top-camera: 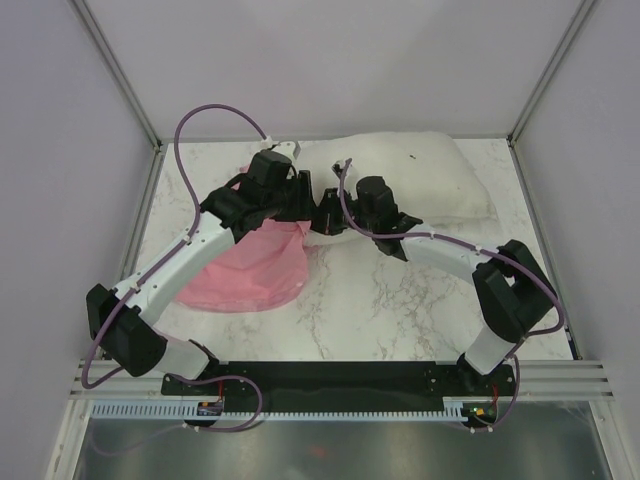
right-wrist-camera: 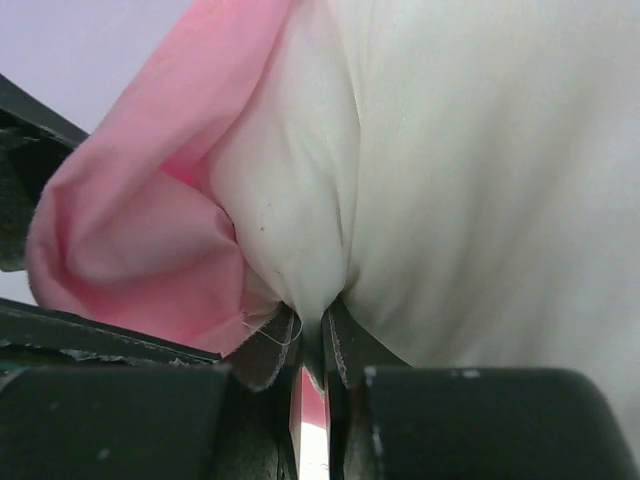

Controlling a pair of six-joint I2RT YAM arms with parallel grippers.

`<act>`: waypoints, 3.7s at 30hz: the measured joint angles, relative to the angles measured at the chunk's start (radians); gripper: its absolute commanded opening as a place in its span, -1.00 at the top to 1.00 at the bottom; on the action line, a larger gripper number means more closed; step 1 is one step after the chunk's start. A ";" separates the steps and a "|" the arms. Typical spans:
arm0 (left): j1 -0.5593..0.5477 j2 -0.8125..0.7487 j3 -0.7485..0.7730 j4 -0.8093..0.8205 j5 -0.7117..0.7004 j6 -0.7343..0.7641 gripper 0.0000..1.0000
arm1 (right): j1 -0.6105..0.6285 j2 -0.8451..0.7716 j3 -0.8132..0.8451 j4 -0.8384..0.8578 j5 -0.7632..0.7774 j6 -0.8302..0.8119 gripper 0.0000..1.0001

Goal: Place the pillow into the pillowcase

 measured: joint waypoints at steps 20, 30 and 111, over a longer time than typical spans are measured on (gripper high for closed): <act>-0.019 0.109 -0.005 0.022 -0.022 0.017 0.34 | -0.022 -0.008 -0.035 -0.018 0.041 0.003 1.00; -0.024 0.154 0.010 -0.009 0.025 0.010 0.95 | -0.014 -0.097 -0.105 -0.043 0.117 -0.101 0.99; -0.198 0.443 0.457 -0.171 -0.161 0.133 -1.00 | 0.162 -0.142 -0.543 0.571 1.018 0.267 1.00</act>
